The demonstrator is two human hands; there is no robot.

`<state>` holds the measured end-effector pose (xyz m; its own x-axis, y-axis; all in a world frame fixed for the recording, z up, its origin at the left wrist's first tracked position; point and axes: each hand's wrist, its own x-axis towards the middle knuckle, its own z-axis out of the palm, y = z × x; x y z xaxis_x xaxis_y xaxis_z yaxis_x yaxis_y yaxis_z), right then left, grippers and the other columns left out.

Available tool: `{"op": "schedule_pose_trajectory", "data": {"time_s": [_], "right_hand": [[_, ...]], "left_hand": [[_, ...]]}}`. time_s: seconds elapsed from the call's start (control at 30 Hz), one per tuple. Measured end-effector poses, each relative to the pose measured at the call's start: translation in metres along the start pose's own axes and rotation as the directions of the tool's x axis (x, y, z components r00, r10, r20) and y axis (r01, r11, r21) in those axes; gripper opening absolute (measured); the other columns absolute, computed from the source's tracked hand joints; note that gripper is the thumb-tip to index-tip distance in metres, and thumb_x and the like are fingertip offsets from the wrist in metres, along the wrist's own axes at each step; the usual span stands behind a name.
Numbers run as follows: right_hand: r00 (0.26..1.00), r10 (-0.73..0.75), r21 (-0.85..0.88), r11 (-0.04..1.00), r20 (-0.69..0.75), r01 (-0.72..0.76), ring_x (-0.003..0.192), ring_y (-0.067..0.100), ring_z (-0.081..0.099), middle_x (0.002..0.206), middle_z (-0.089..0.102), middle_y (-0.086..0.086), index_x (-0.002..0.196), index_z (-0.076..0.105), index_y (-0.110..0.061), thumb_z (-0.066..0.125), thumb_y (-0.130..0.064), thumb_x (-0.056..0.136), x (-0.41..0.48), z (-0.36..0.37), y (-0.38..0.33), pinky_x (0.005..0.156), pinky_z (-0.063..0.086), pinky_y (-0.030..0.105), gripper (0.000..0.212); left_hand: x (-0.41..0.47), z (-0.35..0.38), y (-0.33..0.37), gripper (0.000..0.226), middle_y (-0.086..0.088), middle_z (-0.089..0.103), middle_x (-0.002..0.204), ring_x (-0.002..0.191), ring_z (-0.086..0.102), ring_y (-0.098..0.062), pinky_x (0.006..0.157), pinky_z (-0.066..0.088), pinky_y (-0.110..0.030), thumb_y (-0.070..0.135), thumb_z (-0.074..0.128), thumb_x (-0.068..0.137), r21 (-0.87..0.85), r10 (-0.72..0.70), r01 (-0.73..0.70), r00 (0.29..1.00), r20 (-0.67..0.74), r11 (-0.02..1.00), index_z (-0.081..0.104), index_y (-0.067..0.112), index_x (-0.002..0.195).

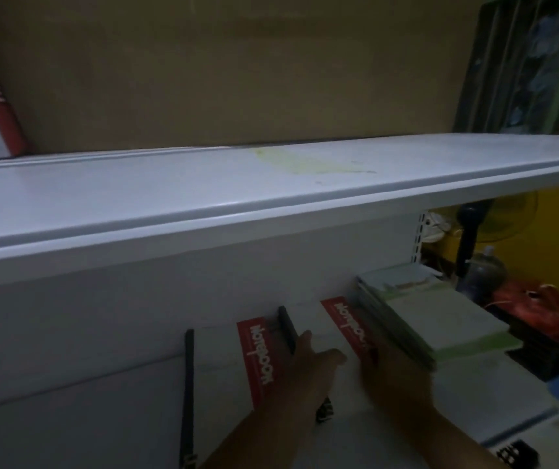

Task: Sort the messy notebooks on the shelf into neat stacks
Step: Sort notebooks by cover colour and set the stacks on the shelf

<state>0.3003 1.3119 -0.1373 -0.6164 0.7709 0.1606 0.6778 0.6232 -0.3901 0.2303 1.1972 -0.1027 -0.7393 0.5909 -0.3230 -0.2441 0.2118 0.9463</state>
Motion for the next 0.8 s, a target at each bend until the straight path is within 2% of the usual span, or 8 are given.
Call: {"op": "schedule_pose_trajectory", "data": {"time_s": [0.1,0.2,0.27,0.4,0.5,0.57,0.67,0.8], "right_hand": [[1.0,-0.011,0.021,1.0,-0.001,0.011,0.105,0.018,0.06,0.12,0.062,-0.001,0.138,0.042,-0.029,0.032,-0.039,0.099,0.002,0.006,0.004,0.082,0.046,0.025,0.042],[0.999,-0.025,0.025,0.999,0.037,0.024,0.099,0.019,0.062,0.113,0.065,0.001,0.136,0.045,-0.028,0.03,-0.04,0.099,0.003,0.01,0.006,0.077,0.046,0.026,0.041],[0.998,-0.033,0.018,0.999,0.061,0.032,0.096,0.02,0.063,0.112,0.065,0.002,0.135,0.044,-0.026,0.027,-0.039,0.099,0.003,0.008,0.003,0.08,0.05,0.029,0.041],[0.979,-0.014,-0.202,0.978,0.201,0.056,0.112,0.024,0.059,0.127,0.059,0.005,0.135,0.043,-0.025,0.024,-0.028,0.1,0.011,-0.001,-0.008,0.095,0.049,0.038,0.041],[0.962,-0.044,-0.292,0.948,0.268,0.125,0.129,0.024,0.045,0.145,0.042,0.011,0.145,0.03,-0.016,0.029,-0.022,0.097,0.012,-0.011,-0.025,0.108,0.037,0.035,0.048],[0.949,-0.161,-0.317,0.916,0.273,0.246,0.132,0.024,0.04,0.145,0.04,0.012,0.143,0.031,-0.01,0.015,-0.04,0.092,0.002,-0.018,-0.06,0.111,0.03,0.033,0.061],[0.823,-0.553,-0.424,0.719,0.131,0.551,0.1,0.036,0.061,0.107,0.066,0.019,0.103,0.066,-0.004,0.006,-0.044,0.087,-0.034,-0.019,-0.153,0.09,0.049,0.05,0.074],[0.604,-0.682,-0.2,0.579,0.413,0.791,0.146,0.028,0.01,0.159,0.009,0.01,0.15,0.016,-0.02,0.018,-0.05,0.091,-0.135,0.018,-0.29,0.118,0.011,0.045,0.066]], "left_hand": [[0.001,-0.001,-0.002,0.068,-0.004,0.032,0.147,0.101,0.044,-0.015,0.081,0.037,-0.023,0.018,0.059,0.09,0.029,0.008,-0.008,1.0,-0.001,1.0,0.025,0.026,0.147],[-0.005,-0.003,-0.006,0.053,0.012,0.046,0.101,0.073,0.044,-0.001,0.062,0.039,-0.017,0.018,0.054,0.092,0.126,0.037,-0.04,0.999,0.022,0.991,0.035,0.026,0.141],[-0.015,-0.009,-0.005,0.047,0.01,0.045,0.09,0.075,0.049,-0.004,0.067,0.044,-0.019,0.021,0.052,0.092,0.309,0.046,-0.071,0.995,0.087,0.949,0.041,0.027,0.137],[-0.038,-0.052,0.003,0.04,-0.003,0.051,0.128,0.107,0.056,-0.021,0.088,0.048,-0.03,0.026,0.049,0.095,0.581,0.175,-0.286,0.955,0.241,0.762,0.042,0.027,0.135],[-0.059,-0.124,0.01,0.042,-0.001,0.04,0.144,0.132,0.039,-0.018,0.111,0.032,-0.032,0.029,0.041,0.099,0.795,0.351,-0.411,0.898,0.267,0.447,0.037,0.02,0.141],[-0.075,-0.192,0.008,0.049,0.001,0.021,0.157,0.146,0.012,-0.012,0.119,0.011,-0.029,0.034,0.038,0.1,0.903,0.361,-0.31,0.912,0.194,0.298,0.028,0.02,0.146],[-0.112,-0.308,0.001,0.054,0.001,0.011,0.159,0.147,0.001,-0.013,0.119,0.007,-0.028,0.042,0.031,0.1,0.985,0.344,-0.067,0.939,0.009,0.158,0.021,0.02,0.149],[-0.197,-0.439,-0.011,0.059,-0.003,0.005,0.16,0.148,-0.001,-0.02,0.119,0.008,-0.037,0.045,0.026,0.1,0.937,0.295,0.305,0.892,-0.344,0.169,0.016,0.016,0.15]]}}
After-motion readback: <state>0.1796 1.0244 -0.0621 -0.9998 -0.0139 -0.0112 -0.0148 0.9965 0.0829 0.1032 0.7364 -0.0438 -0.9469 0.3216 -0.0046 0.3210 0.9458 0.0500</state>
